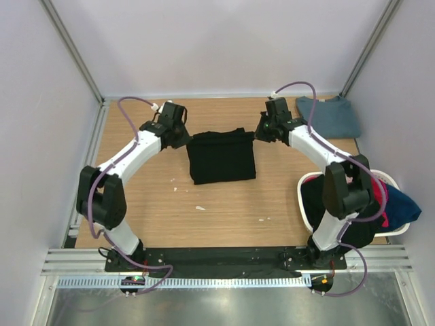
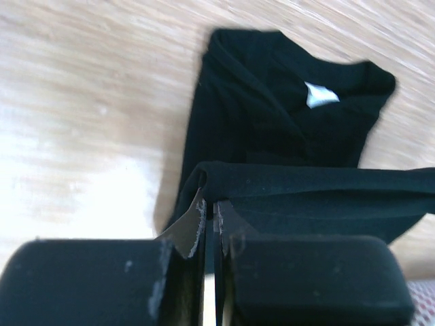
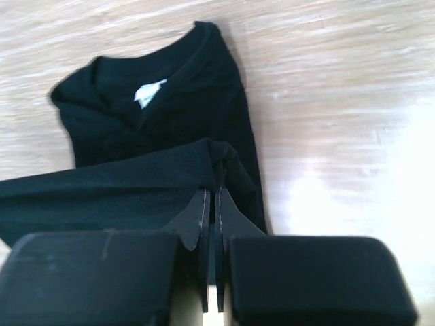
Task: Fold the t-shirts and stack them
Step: Fold the tshirt
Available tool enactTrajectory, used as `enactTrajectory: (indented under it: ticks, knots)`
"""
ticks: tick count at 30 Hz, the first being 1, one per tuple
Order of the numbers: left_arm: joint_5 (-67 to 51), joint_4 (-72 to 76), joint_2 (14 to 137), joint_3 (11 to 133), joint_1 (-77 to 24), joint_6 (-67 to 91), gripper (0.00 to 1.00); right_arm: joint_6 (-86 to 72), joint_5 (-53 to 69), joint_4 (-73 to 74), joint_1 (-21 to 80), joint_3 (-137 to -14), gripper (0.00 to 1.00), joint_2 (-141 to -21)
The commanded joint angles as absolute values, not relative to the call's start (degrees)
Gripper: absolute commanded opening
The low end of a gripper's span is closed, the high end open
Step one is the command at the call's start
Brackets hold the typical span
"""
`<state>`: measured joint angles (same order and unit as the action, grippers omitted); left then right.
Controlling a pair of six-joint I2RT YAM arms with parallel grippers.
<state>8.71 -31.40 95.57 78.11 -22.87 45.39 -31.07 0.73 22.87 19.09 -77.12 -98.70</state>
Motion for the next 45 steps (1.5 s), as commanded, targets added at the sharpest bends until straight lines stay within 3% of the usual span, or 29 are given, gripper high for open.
enactTrajectory:
  ticks: [1,9,17,18,19,20,21,23,24,26,29,32,33,34,35,36,37,45]
  knots:
    - [10.99,-26.29,100.70,80.59,-19.52,41.84,0.00,-27.60,-1.58,20.57,17.23,-82.60,0.01,-103.35]
    - [6.16,-21.45,113.63,89.46,-16.97,39.37,0.00,-25.49,-2.64,21.09,14.68,-94.82,0.01,-115.65]
    - [4.22,-22.23,121.37,97.98,-15.91,39.11,0.01,-24.08,-3.43,23.38,13.54,-104.23,0.02,-120.40]
    - [3.87,-22.32,121.90,98.78,-15.47,38.94,0.12,-24.00,-2.99,23.81,13.36,-105.11,0.09,-121.11]
    - [2.48,-22.41,122.51,100.01,-15.21,38.41,0.34,-23.73,-2.90,23.91,13.19,-107.03,0.20,-122.33]
    - [2.29,-23.89,124.09,101.50,-14.94,38.41,0.55,-23.64,-2.90,24.52,13.01,-108.18,0.38,-123.13]
    - [2.11,-25.04,124.71,105.17,-14.33,38.23,0.87,-23.56,-2.73,25.74,13.01,-109.50,0.61,-123.66]
    - [1.23,-27.49,125.24,108.44,-13.71,36.83,0.96,-23.47,-0.89,26.19,12.39,-112.32,0.69,-124.19]
    - [0.88,-28.03,124.20,110.55,-13.36,36.30,0.97,-23.12,1.21,25.84,12.22,-112.76,0.76,-123.84]
    - [0.27,-28.56,122.27,110.74,-13.27,35.77,0.97,-22.15,4.56,25.40,12.22,-113.03,0.81,-121.92]
    - [-4.47,-25.43,115.95,105.40,-13.53,37.17,0.91,-20.31,9.99,22.51,12.22,-109.00,0.80,-118.93]
    - [-8.17,-16.57,110.58,95.91,-14.68,40.59,0.67,-20.56,14.05,14.35,12.30,-101.62,0.61,-115.40]
    - [-9.57,-14.35,110.13,93.89,-15.20,43.04,0.47,-21.61,14.15,12.06,12.30,-100.82,0.44,-116.18]
    - [-10.01,-12.33,110.48,92.74,-15.38,43.85,0.37,-21.80,14.24,11.87,12.30,-101.42,0.34,-117.41]
    - [-10.02,-10.30,111.17,92.29,-15.82,44.64,0.19,-22.06,14.67,11.87,12.30,-102.12,0.28,-118.64]
    - [-10.37,-9.94,112.40,92.81,-16.08,45.43,0.10,-22.23,15.03,11.60,12.22,-102.82,0.17,-119.87]
    - [-10.37,-9.58,114.85,93.33,-16.26,46.66,0.03,-22.32,15.46,11.17,12.30,-103.79,0.15,-122.41]
    - [-7.12,-5.89,128.66,102.21,-16.35,49.83,0.00,-20.30,12.48,10.02,12.39,-110.56,0.15,-132.27]
